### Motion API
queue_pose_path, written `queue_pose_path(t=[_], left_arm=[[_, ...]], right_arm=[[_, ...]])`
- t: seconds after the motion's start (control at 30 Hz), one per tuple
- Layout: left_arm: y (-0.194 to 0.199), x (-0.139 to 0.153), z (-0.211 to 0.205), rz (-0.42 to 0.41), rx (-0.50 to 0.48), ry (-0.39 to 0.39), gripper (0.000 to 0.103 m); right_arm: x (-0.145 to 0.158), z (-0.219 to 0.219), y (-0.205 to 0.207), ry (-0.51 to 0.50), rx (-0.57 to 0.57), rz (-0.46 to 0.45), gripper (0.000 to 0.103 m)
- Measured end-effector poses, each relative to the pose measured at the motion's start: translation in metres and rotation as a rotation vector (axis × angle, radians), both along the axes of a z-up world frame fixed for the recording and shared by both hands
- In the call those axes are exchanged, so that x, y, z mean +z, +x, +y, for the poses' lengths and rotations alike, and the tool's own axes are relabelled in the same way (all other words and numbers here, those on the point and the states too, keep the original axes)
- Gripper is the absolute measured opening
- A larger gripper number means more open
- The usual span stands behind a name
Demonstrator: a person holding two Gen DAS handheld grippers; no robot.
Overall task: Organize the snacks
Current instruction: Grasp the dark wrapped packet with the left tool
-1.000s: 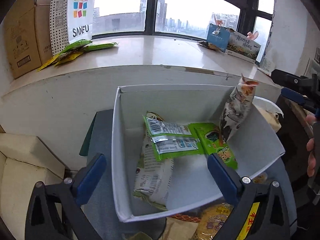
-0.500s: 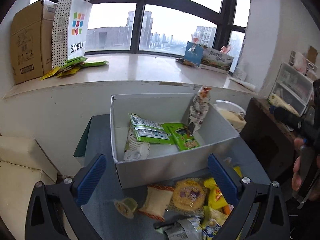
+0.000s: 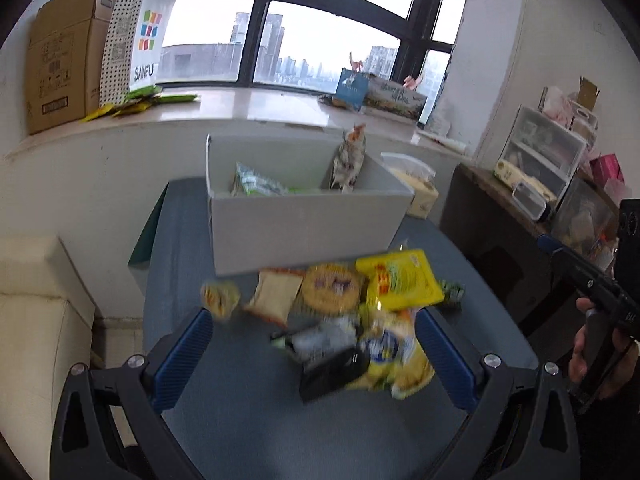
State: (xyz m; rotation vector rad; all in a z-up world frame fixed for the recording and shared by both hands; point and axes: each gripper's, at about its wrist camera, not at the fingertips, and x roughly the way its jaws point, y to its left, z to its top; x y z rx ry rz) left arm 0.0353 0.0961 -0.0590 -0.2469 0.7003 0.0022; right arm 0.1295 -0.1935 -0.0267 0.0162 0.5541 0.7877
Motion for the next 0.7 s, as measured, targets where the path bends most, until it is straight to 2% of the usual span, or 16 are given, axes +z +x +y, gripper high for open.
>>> queue_pose_path(t=[0.07,0.17,0.37,0.57,0.67,0.7], left_arm=[[-0.008,-0.014,-0.003,0.035,0.005,-0.005,0.103],[-0.009,-0.03,-0.006,0.077,-0.004,-0.056,0.103],[0.016,-0.047,-0.019,0.147,0.028,-0.104,0.103],[0.055,-0.079,-0.004,0.268,0.151,-0.278,0.103],[0.07,-0.1,0.012,0.321,0.181,-0.44,0.103],[0.073,-0.105,0.014,0.343,0.195,-0.453,0.103]], right_arm=[[-0.009,-0.006,-0.012,-0.011,0.004,0.007,0.103],[-0.019,-0.01,-0.022,-0.032,0.016,0.033,0.103],[-0.023,-0.018,-0.021,-0.017,-0.017,0.055,0.103],[-0.027,-0.021,-0.021,-0.016,-0.026,0.073,0.103],[-0.027,-0.023,-0.02,-0.009,-0.035,0.074,0.103],[-0.028,-0.024,-0.019,-0.008,-0.035,0.076,0.103]])
